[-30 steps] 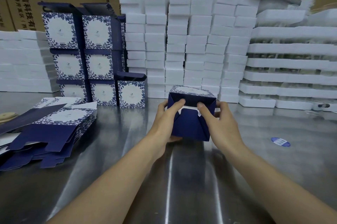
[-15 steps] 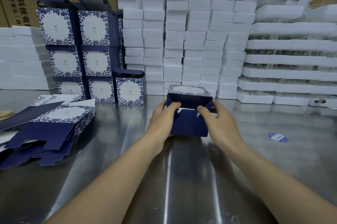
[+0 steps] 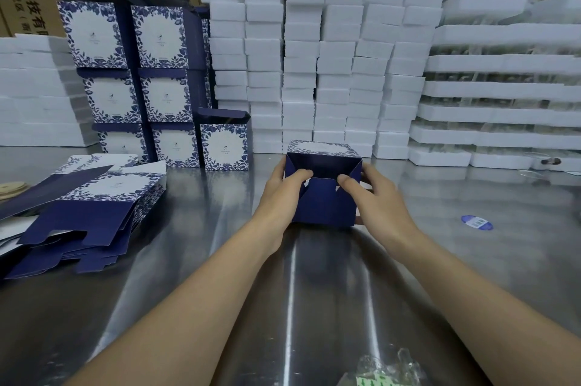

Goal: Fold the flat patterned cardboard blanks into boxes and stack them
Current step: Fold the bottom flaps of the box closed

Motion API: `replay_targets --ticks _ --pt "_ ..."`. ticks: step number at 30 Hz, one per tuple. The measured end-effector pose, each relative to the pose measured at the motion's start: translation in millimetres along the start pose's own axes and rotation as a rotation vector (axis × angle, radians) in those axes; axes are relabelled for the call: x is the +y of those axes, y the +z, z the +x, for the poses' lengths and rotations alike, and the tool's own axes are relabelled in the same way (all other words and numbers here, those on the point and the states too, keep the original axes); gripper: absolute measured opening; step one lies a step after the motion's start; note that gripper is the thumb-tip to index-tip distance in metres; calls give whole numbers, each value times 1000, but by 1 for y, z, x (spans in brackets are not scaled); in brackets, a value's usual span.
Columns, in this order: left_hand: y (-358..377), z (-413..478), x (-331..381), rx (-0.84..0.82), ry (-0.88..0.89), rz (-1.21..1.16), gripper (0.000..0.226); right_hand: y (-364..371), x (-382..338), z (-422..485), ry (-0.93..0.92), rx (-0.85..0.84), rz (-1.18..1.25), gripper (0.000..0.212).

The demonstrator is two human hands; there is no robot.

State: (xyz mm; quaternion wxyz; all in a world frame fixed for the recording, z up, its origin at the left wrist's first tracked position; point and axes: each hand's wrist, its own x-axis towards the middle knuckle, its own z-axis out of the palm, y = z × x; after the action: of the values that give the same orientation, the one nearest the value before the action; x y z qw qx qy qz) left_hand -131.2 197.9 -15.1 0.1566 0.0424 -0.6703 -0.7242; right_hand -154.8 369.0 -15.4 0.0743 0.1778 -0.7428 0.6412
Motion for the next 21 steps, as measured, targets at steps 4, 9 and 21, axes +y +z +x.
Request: replay_targets --ticks 4,9,21 --pt "-1 0 -2 16 -10 27 24 2 1 -2 -7 43 22 26" --pt "-4 4 -3 11 -29 30 25 4 0 -3 -5 15 10 28" --pt "-3 3 -1 -37 -52 6 24 -1 -1 1 10 50 2 26"
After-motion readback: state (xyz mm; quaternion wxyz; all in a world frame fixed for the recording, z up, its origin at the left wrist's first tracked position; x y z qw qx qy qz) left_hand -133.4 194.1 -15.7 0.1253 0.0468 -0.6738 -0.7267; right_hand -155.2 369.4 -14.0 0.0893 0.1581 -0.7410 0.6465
